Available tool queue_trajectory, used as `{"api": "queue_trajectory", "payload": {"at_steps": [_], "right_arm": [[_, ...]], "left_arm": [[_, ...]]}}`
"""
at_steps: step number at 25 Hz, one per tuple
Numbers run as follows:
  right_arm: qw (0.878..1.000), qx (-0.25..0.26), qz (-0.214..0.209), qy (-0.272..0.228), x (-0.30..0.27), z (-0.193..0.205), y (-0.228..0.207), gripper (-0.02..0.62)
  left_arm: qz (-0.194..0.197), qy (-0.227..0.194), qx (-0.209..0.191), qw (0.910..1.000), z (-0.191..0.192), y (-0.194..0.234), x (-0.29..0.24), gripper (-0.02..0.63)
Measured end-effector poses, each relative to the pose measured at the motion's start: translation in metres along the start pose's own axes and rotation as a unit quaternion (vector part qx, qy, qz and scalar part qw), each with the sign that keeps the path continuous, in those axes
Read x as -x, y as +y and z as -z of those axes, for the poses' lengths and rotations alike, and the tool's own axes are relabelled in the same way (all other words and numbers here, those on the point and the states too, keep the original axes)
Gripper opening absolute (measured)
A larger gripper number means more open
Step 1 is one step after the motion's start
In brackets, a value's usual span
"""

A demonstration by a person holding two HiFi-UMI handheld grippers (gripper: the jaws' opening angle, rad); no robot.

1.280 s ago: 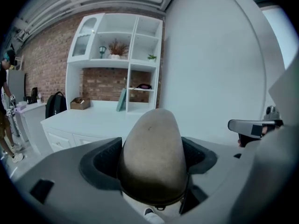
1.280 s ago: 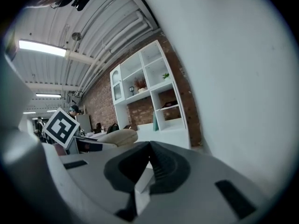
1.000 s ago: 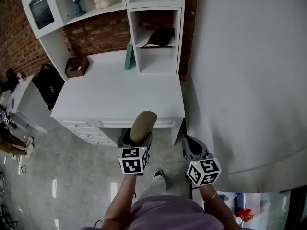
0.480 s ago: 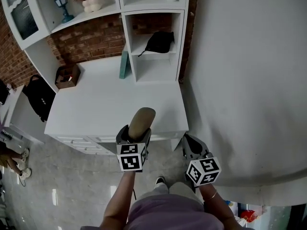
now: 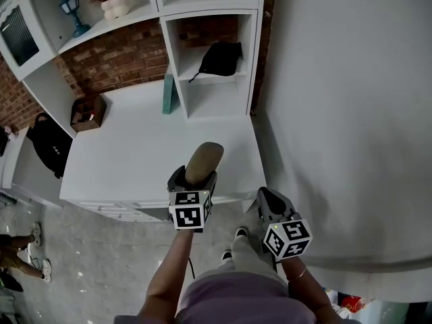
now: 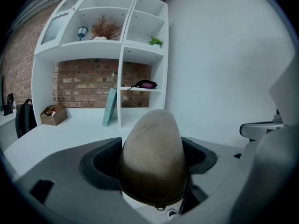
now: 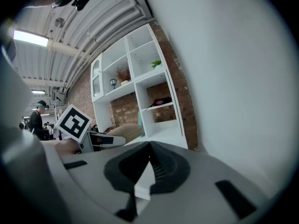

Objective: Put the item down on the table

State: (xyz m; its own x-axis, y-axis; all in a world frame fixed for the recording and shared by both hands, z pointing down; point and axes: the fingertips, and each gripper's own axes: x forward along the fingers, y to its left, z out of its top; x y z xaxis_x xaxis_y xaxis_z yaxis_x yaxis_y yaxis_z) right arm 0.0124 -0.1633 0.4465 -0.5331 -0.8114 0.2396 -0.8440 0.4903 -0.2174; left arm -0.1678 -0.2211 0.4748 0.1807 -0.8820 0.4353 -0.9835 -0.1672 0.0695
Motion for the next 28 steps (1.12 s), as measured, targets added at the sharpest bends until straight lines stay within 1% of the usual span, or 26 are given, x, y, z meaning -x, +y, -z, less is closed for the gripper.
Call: {"api": "queue_trajectory", "payload": {"at_steps": [2,7,15,21,28], "right_arm": [[1.000,0.000,0.002,-0.002,-0.008,-0.004,-0.007,0.002],[1.000,-0.003,0.008,-0.002,-0.026,-0.012,-0.025,0.002],[1.000,-0.010,0.023,0.003,-0.047,-0.019,-0.053,0.002],[0.999,-0.016,0.037,0.006,-0.055,-0.021,-0.075,0.002],[0.998,-0.024,0.051,0.009,-0.059,-0.020,-0.096,0.002]], "left_arm": [[0.002,0.003,-0.006,1.0000,-0.004,-0.001,-0.015,0.385],[0.007,0.013,-0.005,0.9999,-0.013,-0.002,-0.056,0.385],[0.017,0.036,-0.027,0.9988,-0.013,-0.011,-0.117,0.385],[0.022,0.054,-0.059,0.9966,-0.008,-0.020,-0.160,0.385],[0.043,0.084,-0.089,0.9915,0.006,-0.039,-0.199,0.385]]}}
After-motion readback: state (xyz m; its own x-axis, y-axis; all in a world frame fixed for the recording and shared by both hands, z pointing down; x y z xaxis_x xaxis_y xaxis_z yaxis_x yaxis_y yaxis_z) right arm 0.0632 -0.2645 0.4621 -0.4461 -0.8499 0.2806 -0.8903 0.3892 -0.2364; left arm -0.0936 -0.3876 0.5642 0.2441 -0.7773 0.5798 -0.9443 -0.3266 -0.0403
